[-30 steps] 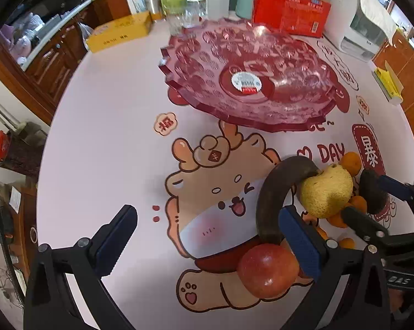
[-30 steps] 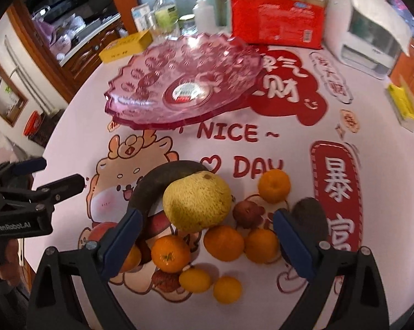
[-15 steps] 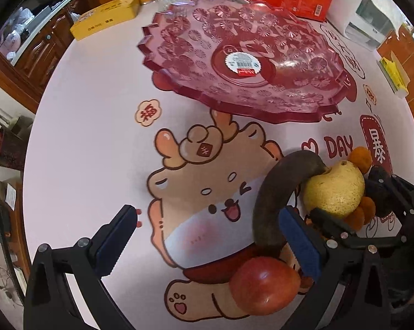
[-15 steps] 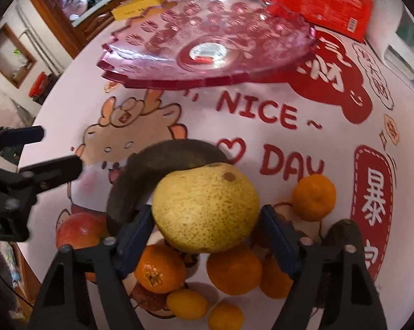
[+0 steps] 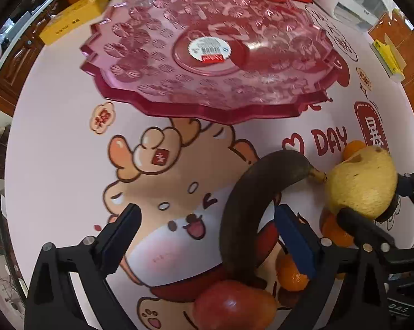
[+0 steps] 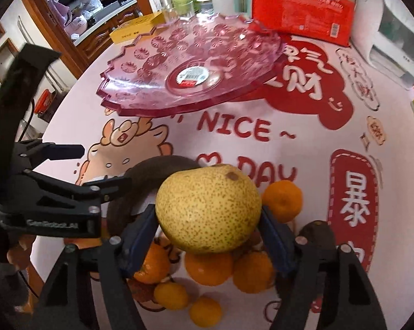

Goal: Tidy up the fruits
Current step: 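Grasp the dark banana with the left tool while the right tool grasps the yellow pear, then carry the banana and pear with both tools over the pink glass bowl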

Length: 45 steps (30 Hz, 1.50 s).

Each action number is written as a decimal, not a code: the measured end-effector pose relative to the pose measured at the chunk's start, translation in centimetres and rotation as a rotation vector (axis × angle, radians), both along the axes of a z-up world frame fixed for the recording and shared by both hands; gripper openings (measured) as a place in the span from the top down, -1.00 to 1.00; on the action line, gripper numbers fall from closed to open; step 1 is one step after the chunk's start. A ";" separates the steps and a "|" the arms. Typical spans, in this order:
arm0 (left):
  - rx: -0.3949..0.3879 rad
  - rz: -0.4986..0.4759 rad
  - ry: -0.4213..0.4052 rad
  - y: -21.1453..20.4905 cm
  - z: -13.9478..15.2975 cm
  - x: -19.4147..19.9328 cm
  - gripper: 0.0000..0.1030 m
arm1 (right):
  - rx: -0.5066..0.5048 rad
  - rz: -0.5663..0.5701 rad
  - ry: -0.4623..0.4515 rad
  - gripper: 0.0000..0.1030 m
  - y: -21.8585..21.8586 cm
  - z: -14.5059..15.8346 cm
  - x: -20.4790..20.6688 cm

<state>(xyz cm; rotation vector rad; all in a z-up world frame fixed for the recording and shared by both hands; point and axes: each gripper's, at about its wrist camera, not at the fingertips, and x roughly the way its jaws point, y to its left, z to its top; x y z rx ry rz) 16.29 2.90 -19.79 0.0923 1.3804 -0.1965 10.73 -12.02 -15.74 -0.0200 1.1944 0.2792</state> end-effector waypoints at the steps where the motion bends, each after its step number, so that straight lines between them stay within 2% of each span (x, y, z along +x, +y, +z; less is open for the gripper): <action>1: 0.002 -0.002 0.003 -0.2 -0.2 0.0 -0.86 | 0.002 -0.004 -0.001 -0.41 -0.2 0.0 0.0; 6: 0.011 -0.013 0.016 -1.6 -1.0 0.1 -0.68 | 0.019 -0.042 0.000 -0.41 -1.5 0.0 0.0; 13: 0.016 -0.051 0.058 -4.1 -2.8 -0.7 -0.15 | 0.029 -0.054 -0.005 -0.41 -1.9 0.0 -0.2; 15: 0.034 -0.062 0.040 -4.6 -2.9 -0.9 -0.08 | 0.032 -0.053 -0.006 -0.41 -1.9 0.0 -0.3; 17: 0.046 -0.072 0.027 -4.9 -2.8 -1.1 0.13 | 0.035 -0.051 -0.007 -0.41 -1.9 0.0 -0.4; 20: 0.067 -0.063 0.016 -4.9 -2.6 -1.2 0.33 | 0.041 -0.053 -0.008 -0.41 -2.0 0.1 -0.5; 25: 0.021 -0.026 0.009 -4.1 -2.2 -2.0 0.43 | 0.046 -0.060 -0.025 -0.41 -1.9 0.6 -0.9; 31: -0.030 -0.034 -0.074 -2.9 0.3 -3.3 0.45 | 0.042 -0.066 -0.060 -0.41 -1.7 2.1 -1.9; 39: -0.083 -0.041 -0.183 -2.3 5.7 -4.6 0.45 | 0.041 -0.100 -0.125 -0.41 -1.9 5.0 -3.6; 45: -0.113 -0.032 -0.274 -0.7 11.5 -5.5 0.45 | 0.061 -0.114 -0.180 -0.41 -2.1 8.9 -4.4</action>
